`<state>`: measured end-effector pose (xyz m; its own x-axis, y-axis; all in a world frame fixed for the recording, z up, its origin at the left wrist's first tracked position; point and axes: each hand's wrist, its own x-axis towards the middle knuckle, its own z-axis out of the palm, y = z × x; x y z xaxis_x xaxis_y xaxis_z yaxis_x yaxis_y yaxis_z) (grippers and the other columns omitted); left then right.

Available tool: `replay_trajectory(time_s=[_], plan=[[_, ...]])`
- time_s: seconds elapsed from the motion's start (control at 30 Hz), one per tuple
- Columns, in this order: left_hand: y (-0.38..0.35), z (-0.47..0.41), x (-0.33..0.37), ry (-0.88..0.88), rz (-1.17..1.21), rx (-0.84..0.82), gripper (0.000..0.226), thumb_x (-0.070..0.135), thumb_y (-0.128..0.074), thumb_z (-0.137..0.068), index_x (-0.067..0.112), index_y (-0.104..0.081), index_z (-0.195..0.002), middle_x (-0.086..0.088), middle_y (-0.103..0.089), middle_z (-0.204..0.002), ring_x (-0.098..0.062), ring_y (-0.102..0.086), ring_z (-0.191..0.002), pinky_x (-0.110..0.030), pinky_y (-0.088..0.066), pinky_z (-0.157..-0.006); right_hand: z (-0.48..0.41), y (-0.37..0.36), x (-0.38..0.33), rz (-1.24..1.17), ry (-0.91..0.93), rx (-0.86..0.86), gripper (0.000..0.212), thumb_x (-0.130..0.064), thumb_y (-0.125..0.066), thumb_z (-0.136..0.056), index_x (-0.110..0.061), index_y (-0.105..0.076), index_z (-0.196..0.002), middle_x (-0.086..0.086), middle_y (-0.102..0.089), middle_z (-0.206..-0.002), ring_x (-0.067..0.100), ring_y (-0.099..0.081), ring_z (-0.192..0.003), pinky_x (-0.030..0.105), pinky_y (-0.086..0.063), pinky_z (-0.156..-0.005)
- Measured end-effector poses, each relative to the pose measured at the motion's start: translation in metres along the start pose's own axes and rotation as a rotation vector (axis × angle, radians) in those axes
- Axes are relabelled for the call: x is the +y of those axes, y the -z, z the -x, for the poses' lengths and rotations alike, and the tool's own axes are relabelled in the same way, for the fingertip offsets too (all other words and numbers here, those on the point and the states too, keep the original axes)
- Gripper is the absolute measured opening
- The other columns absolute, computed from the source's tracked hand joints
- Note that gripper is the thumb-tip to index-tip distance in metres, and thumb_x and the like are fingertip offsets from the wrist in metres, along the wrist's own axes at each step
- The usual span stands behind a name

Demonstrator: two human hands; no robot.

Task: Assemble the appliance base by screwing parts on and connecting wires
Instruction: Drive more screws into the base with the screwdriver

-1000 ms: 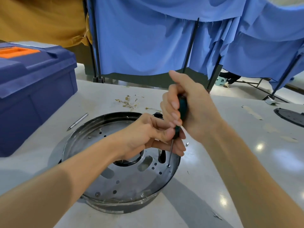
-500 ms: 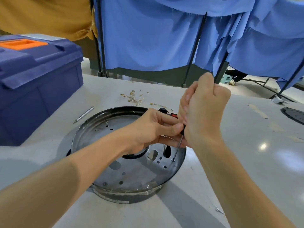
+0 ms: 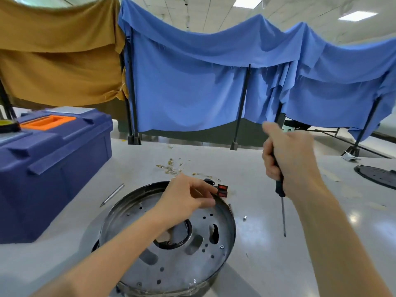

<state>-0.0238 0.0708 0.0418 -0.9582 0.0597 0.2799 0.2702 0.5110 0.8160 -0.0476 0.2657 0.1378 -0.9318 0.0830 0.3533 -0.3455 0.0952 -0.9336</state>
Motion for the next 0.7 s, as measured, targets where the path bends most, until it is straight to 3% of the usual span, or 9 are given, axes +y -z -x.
replay_trajectory(time_s=[0.1, 0.17, 0.23, 0.3, 0.43, 0.53, 0.7], plan=[[0.006, -0.009, -0.001, -0.015, -0.42, 0.063, 0.032, 0.027, -0.074, -0.085, 0.036, -0.068, -0.115, 0.019, -0.061, -0.1, -0.004, -0.06, -0.098, -0.034, -0.05, -0.09, 0.003, -0.011, 0.038, 0.63, -0.049, -0.292, 0.047, -0.039, -0.06, -0.091, 0.005, -0.065, -0.078, 0.0, -0.053, -0.043, 0.011, -0.032, -0.03, 0.016, -0.027, -0.034], [0.01, -0.014, -0.007, -0.004, -0.498, 0.054, 0.04, 0.027, -0.069, -0.089, 0.032, -0.061, -0.128, 0.013, -0.054, -0.115, -0.012, -0.052, -0.114, -0.036, -0.043, -0.1, 0.008, -0.022, 0.064, 0.792, -0.131, -0.514, 0.042, -0.036, -0.06, -0.091, 0.004, -0.066, -0.095, 0.005, -0.056, -0.049, 0.013, -0.034, -0.03, 0.017, -0.028, -0.034], [0.014, -0.017, -0.014, 0.027, -0.576, 0.029, 0.046, 0.028, -0.064, -0.093, 0.028, -0.053, -0.137, 0.007, -0.05, -0.132, -0.017, -0.045, -0.126, -0.037, -0.035, -0.109, 0.011, -0.032, 0.079, 0.814, -0.2, -0.648, 0.029, -0.02, -0.058, -0.09, 0.007, -0.062, -0.101, 0.007, -0.047, -0.051, 0.016, -0.031, -0.031, 0.018, -0.025, -0.035], [0.018, -0.018, -0.02, 0.08, -0.682, -0.003, 0.05, 0.032, -0.06, -0.095, 0.026, -0.046, -0.143, 0.002, -0.048, -0.14, -0.021, -0.042, -0.13, -0.037, -0.031, -0.112, 0.008, -0.037, 0.085, 0.802, -0.209, -0.67, 0.019, -0.003, -0.053, -0.086, 0.012, -0.056, -0.097, 0.008, -0.036, -0.054, 0.019, -0.025, -0.038, 0.02, -0.021, -0.038], [0.023, -0.017, -0.028, 0.147, -0.732, -0.038, 0.05, 0.035, -0.054, -0.098, 0.028, -0.042, -0.146, -0.002, -0.05, -0.139, -0.024, -0.045, -0.13, -0.039, -0.034, -0.108, 0.004, -0.036, 0.081, 0.74, -0.226, -0.684, 0.006, 0.006, -0.051, -0.082, 0.011, -0.051, -0.084, 0.004, -0.026, -0.055, 0.018, -0.018, -0.041, 0.021, -0.017, -0.043], [0.026, -0.02, -0.031, 0.146, -0.763, -0.032, 0.052, 0.035, -0.051, -0.099, 0.028, -0.036, -0.148, -0.003, -0.047, -0.145, -0.025, -0.042, -0.134, -0.041, -0.033, -0.108, 0.003, -0.034, 0.079, 0.709, -0.251, -0.69, 0.026, 0.008, -0.052, -0.082, 0.023, -0.046, -0.103, -0.003, -0.02, -0.043, 0.017, -0.016, -0.037, 0.018, -0.016, -0.042], [0.039, -0.024, -0.039, 0.253, -0.825, -0.016, 0.044, 0.038, -0.05, -0.099, 0.025, -0.045, -0.141, -0.004, -0.052, -0.142, -0.027, -0.047, -0.128, -0.04, -0.037, -0.103, 0.003, -0.029, 0.08, 0.721, -0.311, -0.78, 0.044, 0.002, -0.058, -0.086, 0.016, -0.042, -0.124, -0.009, -0.021, -0.033, 0.014, -0.018, -0.031, 0.016, -0.018, -0.04]])
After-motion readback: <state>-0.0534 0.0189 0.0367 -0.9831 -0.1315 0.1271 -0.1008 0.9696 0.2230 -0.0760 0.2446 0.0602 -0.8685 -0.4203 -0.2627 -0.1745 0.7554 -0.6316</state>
